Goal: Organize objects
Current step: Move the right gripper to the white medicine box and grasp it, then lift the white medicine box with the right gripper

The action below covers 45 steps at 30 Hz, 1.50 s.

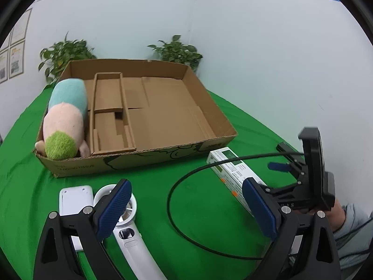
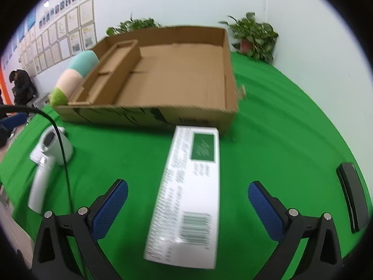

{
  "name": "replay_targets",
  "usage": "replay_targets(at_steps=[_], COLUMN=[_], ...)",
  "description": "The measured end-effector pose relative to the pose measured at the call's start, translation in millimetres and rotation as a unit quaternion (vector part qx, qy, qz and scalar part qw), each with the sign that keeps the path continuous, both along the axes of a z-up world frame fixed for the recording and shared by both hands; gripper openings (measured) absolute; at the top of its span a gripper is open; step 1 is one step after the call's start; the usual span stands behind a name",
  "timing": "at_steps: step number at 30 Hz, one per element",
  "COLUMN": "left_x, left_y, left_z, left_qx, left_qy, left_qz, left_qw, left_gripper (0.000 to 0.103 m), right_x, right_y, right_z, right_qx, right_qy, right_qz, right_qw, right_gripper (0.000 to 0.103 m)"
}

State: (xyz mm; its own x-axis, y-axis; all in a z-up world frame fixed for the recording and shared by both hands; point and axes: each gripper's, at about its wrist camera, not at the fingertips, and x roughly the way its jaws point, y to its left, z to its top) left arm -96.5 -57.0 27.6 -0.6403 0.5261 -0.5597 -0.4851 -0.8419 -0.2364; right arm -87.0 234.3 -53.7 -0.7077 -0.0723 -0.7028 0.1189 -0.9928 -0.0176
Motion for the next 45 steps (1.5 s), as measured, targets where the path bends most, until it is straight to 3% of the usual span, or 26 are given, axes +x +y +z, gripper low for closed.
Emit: replay_targets(at_steps=[8,11,14,16,21,27,32,33,37,45], left_x=[-20.3,-23.8,-25.2,-27.2,-34.2,-50.7,-52.9,-51.6,-47.8,-39.1], left_y=[-17.5,-19.6,-19.7,-20.5,-13.2,13.3,42.3,48.6,57.8,53.9], left_z=[-6.9,-5.1,-1.4,1.9,10.0,3.4,-16.3,-22.2,-43.9,-58.0], left_qx=[0.012,0.006,0.007,0.01,0.018,0.039,0.056,0.05,0.039,0.059], left_qy=[-0.039,-0.038,-0.038,-0.039,-0.045,-0.096,-0.152,-0.162,-0.204,-0.236], left_qz=[0.074,0.09,0.094,0.094,0.082,0.021,-0.029,-0.034,-0.03,-0.024], left_qw=[0.9964,0.9952,0.9948,0.9948,0.9954,0.9943,0.9864,0.9849,0.9778,0.9697], left_gripper=[0.096,0.096,0.096,0.096,0.096,0.096,0.091,0.091,0.088,0.086], right_x=[2.5,2.1,2.4,4.7,19.5,35.9,49.8,51.5,57.2,68.2], right_y=[2.8,-2.4,-9.0,-13.3,-29.3,-54.0,-62.6,-61.3,-56.8,-66.7], right_z=[-26.4,-30.6,-36.9,-41.7,-40.6,-39.3,-36.7,-36.0,-33.8,-41.0], right_qx=[0.004,0.007,0.035,0.048,0.042,0.013,0.011,0.01,-0.001,0.003], right_qy=[-0.045,-0.051,-0.062,-0.069,-0.065,-0.072,-0.065,-0.063,-0.067,-0.087], right_qz=[0.009,0.018,0.022,0.027,0.064,0.113,0.143,0.143,0.153,0.169], right_qw=[0.999,0.999,0.997,0.996,0.995,0.991,0.988,0.988,0.986,0.982], right_gripper=[0.103,0.097,0.073,0.066,0.066,0.066,0.068,0.073,0.077,0.077])
